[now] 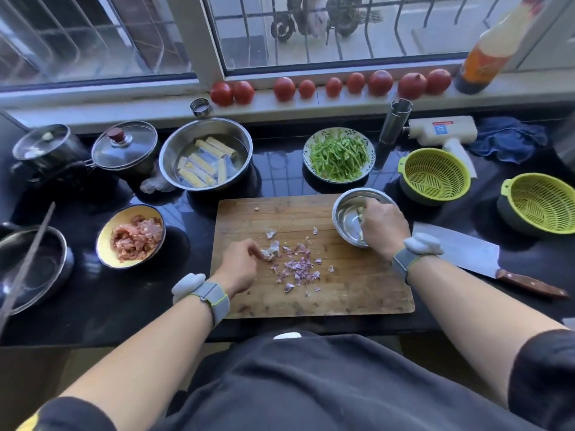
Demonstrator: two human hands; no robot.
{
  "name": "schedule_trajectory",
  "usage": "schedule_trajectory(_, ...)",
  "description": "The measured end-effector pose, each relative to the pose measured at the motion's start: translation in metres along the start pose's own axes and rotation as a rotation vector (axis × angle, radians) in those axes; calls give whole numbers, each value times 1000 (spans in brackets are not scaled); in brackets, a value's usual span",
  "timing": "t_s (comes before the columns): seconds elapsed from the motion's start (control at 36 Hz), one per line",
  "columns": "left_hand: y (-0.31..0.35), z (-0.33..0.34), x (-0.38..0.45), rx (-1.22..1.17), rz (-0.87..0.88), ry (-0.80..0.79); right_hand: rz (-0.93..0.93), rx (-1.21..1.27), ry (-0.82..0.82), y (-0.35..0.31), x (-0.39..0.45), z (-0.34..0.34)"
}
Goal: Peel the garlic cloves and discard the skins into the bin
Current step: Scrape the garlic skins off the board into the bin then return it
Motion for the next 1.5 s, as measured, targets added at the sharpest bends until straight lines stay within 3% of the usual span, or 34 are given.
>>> schedule_trajectory(0.17,27,-34,-24,276,165,122,-25,53,109,-28,-29,-17)
schedule_trajectory(0.33,28,-45,-42,497,224,69,19,-1,-93,-50,-76,-11)
schedule_trajectory(0.44,23,-58,-77,659,415,28,-29,-32,-120,-79,-128,-11)
schedule_trajectory(0.56,30,-83,-116,681,538,-14,50,-3,-4,-108,-163,-35)
schedule_trajectory(0.64,35,-111,-145,684,643,147,20,-21,113,-137,-196,-58)
schedule_trajectory(0.69,43,-123,-160,652,634,235,1,-44,99,-151,-207,-65)
schedule_trajectory(0.81,38,-139,-194,598,625,256,-83,-96,63,-178,-239,-78)
schedule_trajectory(0.92,16,-133,-203,703,636,72,-20,-118,57,-174,-254,-81)
schedule_trajectory(1.0,5,-131,-195,758,579,63,40,-101,22,-157,-250,-75)
schedule_trajectory(1.11,-8,-127,-169,673,457,22,200,31,-78,-112,-235,-58)
schedule_trajectory(1.25,-1,-85,-134,664,395,-50,565,479,-238,-26,-195,-12)
schedule_trajectory(1.42,45,16,-51,722,378,-99,780,1067,-220,26,-116,10)
schedule_trajectory(1.5,66,57,-13,733,435,-74,776,1138,-276,34,-77,20)
Point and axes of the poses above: each hand's wrist, its own x-axis towards the middle knuckle, its own z-axis out of the palm, y = z × x, the point moved 5 cm from there along x, towards the middle knuckle, and after that the axes turned 4 degrees about z, right-handed, at the moved point
